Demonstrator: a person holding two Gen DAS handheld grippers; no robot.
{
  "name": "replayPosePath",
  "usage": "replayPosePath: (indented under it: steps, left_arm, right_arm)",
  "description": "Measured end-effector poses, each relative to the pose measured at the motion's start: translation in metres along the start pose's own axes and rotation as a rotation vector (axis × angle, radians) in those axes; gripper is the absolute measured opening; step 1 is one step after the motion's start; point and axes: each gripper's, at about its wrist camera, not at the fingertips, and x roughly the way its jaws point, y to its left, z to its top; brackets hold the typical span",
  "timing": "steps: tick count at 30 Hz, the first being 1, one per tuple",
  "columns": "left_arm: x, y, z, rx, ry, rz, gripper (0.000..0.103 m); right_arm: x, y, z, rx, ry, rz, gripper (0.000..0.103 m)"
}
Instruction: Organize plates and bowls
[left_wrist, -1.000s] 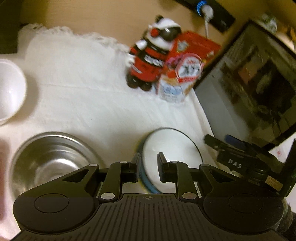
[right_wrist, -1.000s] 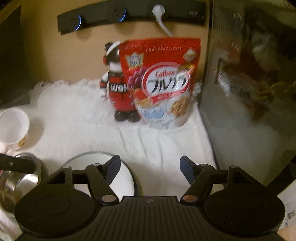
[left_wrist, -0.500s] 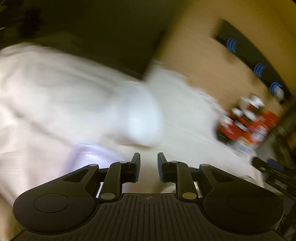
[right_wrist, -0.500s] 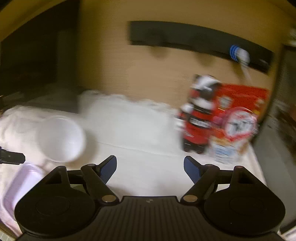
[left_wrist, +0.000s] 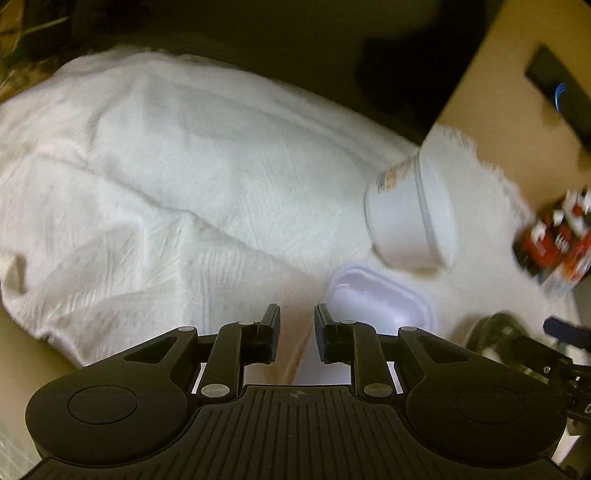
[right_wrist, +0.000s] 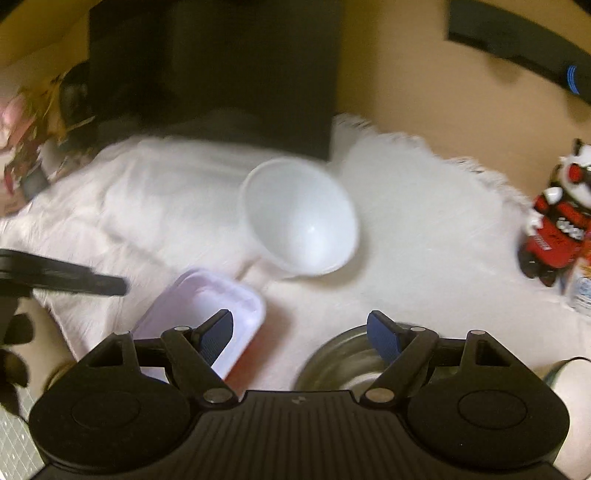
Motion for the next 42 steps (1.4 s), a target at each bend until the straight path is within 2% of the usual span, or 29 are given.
replayPosePath:
  steps: [4,8,14,20,24,31,34,36,38,42]
  left_arm:
    - [0.008,0.004,-0.005,-0.010,0.047,-0.037,0.022]
    - [0.011,-0.003,-0.011,0.065,0.066,-0.018,0.022]
    - [0.016,0.000,-0.011,0.040,0.074,-0.047,0.022]
    - [0.013,-0.005,-0.002,0.050,0.053,-0.056,0.022]
    - [0.006,-0.014,0.020,0.038,0.012,-0.125,0.022]
    - [-0.001,-0.080,0.082,0.180,-0.064,-0.177,0.023]
    - [0.018,-0.099,0.104,0.185,-0.073,-0.149,0.024]
    - [0.040,-0.105,0.113,0.189,-0.064,-0.075,0.025]
    - [0.062,-0.104,0.115,0.179,-0.026,-0.028,0.025]
    - [0.100,-0.087,0.115,0.129,0.060,-0.017,0.027]
  right_arm:
    - [0.014,0.026,-0.005,-0.032,0.048,0.012,0.080]
    - [0.025,0.041,-0.005,-0.022,0.081,0.028,0.080]
    - [0.034,0.047,-0.001,-0.036,0.105,0.019,0.080]
    - [0.035,0.022,0.004,0.018,0.070,-0.016,0.080]
    - [0.035,-0.002,0.010,0.071,0.043,-0.042,0.080]
    - [0.041,-0.053,0.055,0.170,-0.020,-0.087,0.080]
    - [0.063,-0.073,0.068,0.241,0.000,-0.073,0.080]
    - [0.082,-0.081,0.072,0.286,0.023,-0.061,0.080]
    - [0.104,-0.089,0.074,0.326,0.044,-0.051,0.080]
    - [0.154,-0.094,0.074,0.404,0.142,0.006,0.071]
